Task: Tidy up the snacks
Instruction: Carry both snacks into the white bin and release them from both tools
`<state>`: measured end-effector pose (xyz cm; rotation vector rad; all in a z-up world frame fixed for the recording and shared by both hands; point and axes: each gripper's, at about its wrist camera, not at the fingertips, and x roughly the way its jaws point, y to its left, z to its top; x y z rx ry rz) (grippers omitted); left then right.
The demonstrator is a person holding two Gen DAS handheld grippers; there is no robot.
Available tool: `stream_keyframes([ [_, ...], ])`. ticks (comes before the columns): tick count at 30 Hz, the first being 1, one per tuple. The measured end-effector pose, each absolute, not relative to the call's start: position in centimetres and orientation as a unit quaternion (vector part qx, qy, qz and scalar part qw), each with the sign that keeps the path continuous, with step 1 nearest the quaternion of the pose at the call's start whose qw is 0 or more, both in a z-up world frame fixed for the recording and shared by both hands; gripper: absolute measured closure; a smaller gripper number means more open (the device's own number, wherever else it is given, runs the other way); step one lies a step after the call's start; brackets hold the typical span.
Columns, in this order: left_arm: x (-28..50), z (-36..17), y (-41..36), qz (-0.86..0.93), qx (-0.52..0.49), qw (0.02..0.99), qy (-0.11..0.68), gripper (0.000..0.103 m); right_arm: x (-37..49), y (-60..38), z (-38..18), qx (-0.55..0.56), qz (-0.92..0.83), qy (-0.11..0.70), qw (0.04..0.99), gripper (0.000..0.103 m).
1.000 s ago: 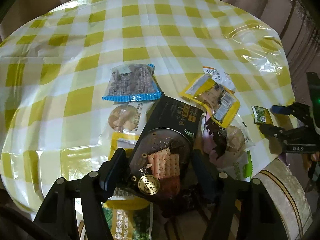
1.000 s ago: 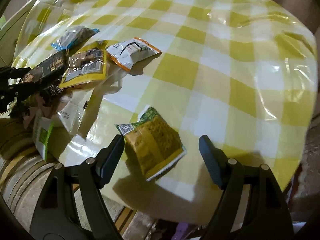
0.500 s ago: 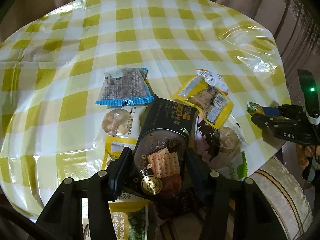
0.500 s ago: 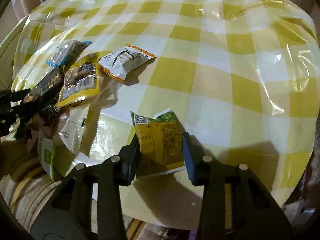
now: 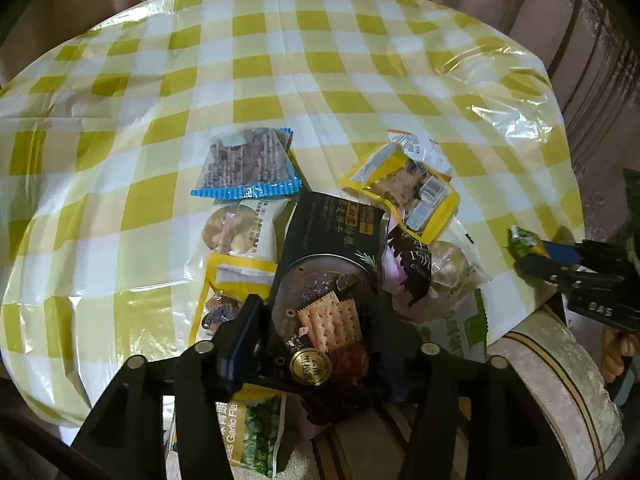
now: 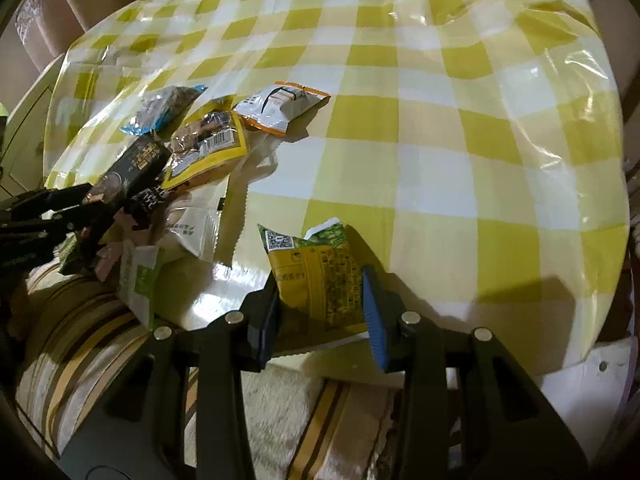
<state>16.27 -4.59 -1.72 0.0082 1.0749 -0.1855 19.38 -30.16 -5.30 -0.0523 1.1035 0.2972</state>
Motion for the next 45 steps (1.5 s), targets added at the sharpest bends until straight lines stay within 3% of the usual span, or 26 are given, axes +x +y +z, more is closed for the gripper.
stream_keyframes([
  [4, 16.8, -2.3, -5.3, -0.080, 0.022, 0.849, 0.522, 0.042, 18.1, -30.4, -4.3, -0.017, 0.138, 0.515, 0.846, 0.062],
  [7, 16.8, -2.4, -5.5, -0.075, 0.030, 0.849, 0.522, 0.049, 17.0, -30.6, -3.7, -0.015, 0.134, 0.509, 0.850, 0.062],
  [12, 16.1, -2.0, -5.7, -0.077, 0.034, 0.853, 0.515, 0.051, 15.7, -31.4, -3.4, 0.000, 0.128, 0.508, 0.852, 0.062],
  [24, 12.8, 1.9, -5.7, -0.056, 0.004, 0.887, 0.459, 0.051, 13.0, -34.6, -2.1, 0.029, 0.102, 0.494, 0.863, 0.062],
  [45, 10.7, 4.1, -23.0, -0.248, 0.079, 0.855, 0.448, 0.051, 9.1, -48.1, -1.3, 0.102, -0.028, 0.477, 0.873, 0.062],
])
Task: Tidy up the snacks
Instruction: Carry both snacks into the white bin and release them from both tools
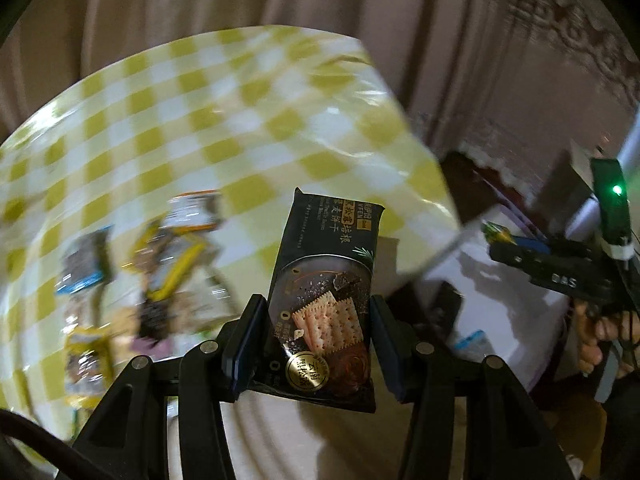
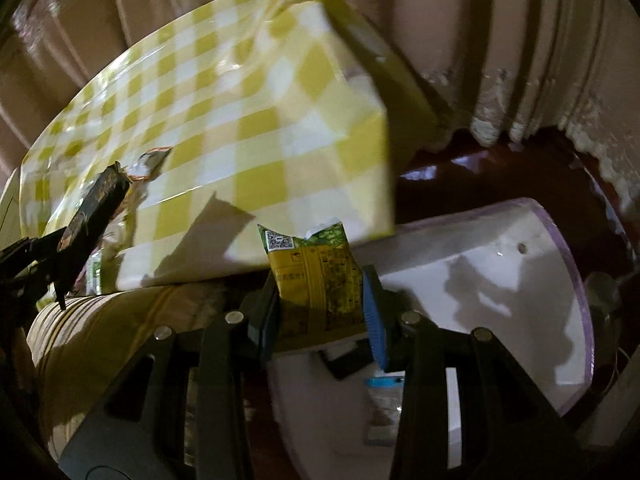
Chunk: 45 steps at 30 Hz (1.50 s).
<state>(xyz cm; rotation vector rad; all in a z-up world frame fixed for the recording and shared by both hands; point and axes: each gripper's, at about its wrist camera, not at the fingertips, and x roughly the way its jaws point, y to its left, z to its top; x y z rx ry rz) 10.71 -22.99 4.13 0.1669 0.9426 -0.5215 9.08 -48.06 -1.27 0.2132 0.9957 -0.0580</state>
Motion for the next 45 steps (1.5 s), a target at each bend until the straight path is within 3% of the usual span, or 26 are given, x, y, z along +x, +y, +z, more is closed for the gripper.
stream_keyframes([
  [18, 7.9, -1.8, -42.3, -0.415, 0.220, 0.706, 0.530, 0.051, 3.6, -58.9, -5.4, 0.151, -0.147, 0.507, 0.836, 0.062],
  [31, 3.3, -6.8, -46.9, -0.474, 0.279, 0.573, 0.607, 0.048, 2.8, -60.6, -6.5, 0.174, -0.151, 0.508, 0.830, 0.061],
  [36, 4.5, -6.0, -45.7, -0.454, 0.247, 0.601, 0.610, 0.042, 3.3, -60.0, -6.8, 0.173, -0.137, 0.512, 0.830, 0.057],
  [39, 5.8, -5.0, -44.4, -0.432, 0.219, 0.631, 0.606, 0.038, 3.6, -59.4, -6.9, 0.172, -0.130, 0.514, 0.830, 0.044],
  [45, 7.3, -3.0, -40.9, -0.395, 0.163, 0.685, 0.590, 0.038, 4.0, -58.4, -6.3, 0.169, -0.125, 0.514, 0.831, 0.043],
])
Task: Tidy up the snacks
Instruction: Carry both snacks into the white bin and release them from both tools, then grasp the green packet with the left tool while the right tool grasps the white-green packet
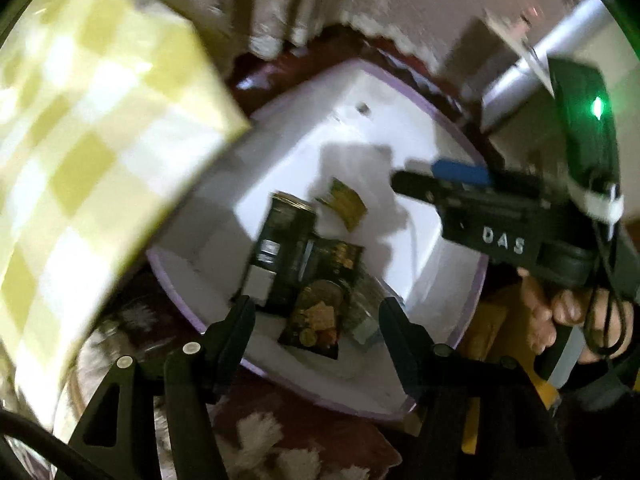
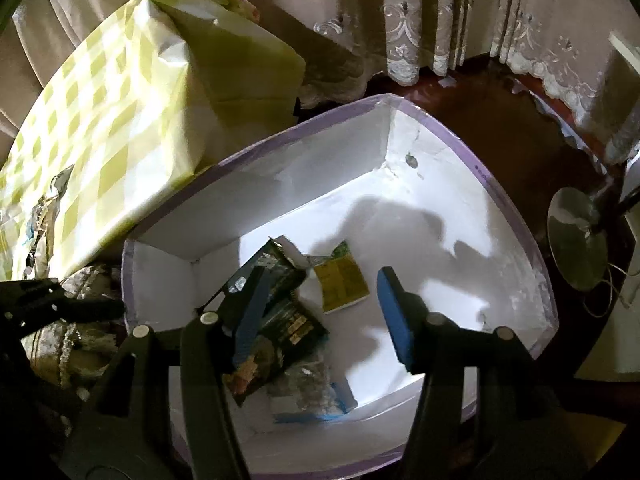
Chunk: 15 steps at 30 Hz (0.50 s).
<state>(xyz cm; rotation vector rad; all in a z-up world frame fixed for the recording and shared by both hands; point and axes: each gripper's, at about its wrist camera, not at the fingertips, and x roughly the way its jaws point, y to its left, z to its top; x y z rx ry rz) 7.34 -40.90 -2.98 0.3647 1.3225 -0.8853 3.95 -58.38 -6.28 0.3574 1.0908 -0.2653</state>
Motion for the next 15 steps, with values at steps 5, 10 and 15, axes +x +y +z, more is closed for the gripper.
stream_keyframes([
  [5, 8.3, -0.9, -36.8, -0.359, 0.123, 0.731, 0.567, 0.038, 4.8, -55.9, -4.9, 0.159, -0.105, 0.509, 0.840, 0.043],
  [10, 8.7, 0.6, -31.8, -0.309, 0.094, 0.777, 0.540, 0.038, 6.2, -52.2, -3.4, 0.145, -0.071, 0.499, 0.851, 0.043],
  [15, 9.2, 1.3, -25.9, -0.257, 0.048, 0.805, 0.532, 0.038, 7.6, -48.3, -2.4, 0.137, -0.037, 0.495, 0.857, 0.042],
])
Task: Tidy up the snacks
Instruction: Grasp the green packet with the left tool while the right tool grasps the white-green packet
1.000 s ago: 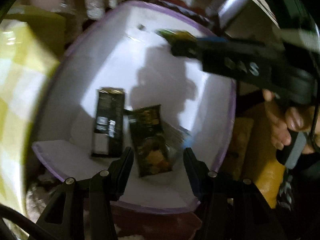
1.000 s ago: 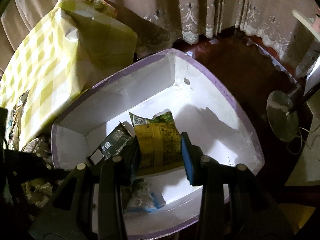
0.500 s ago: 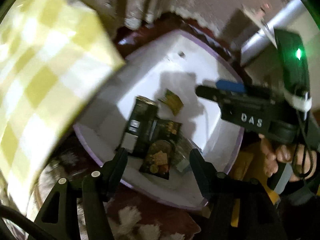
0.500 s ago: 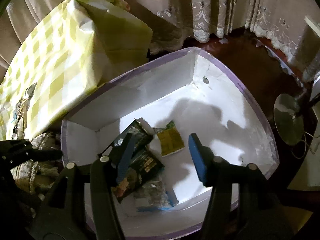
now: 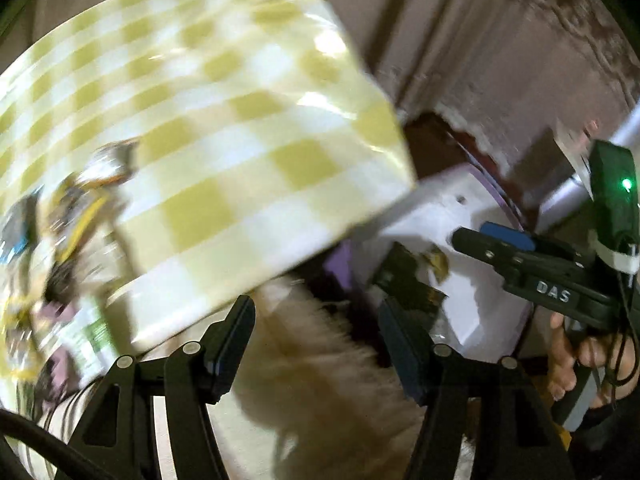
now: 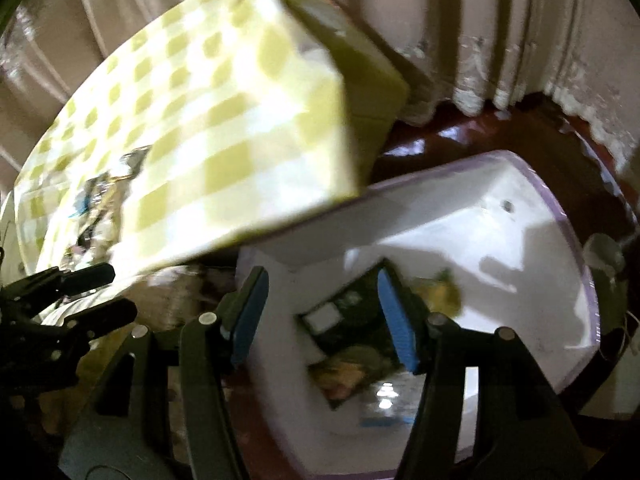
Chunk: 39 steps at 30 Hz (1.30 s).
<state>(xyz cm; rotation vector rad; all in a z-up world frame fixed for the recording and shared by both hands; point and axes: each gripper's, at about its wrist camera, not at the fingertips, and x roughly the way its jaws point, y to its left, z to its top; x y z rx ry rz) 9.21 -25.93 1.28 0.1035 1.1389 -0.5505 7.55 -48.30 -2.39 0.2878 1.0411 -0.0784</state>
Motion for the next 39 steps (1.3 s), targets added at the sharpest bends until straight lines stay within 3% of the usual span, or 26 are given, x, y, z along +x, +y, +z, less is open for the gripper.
stream_keyframes([
  [22, 7.0, 0.3, 1.7, -0.004, -0.116, 0.838, 0.533, 0.038, 12.1, -28.5, -1.4, 0.039, 0.132, 0.525, 0.840, 0.037],
  [39, 9.5, -3.2, 5.3, -0.041, -0.192, 0.798, 0.570, 0.034, 14.9, -19.8, -5.1, -0.027, 0.196, 0.576, 0.793, 0.035],
])
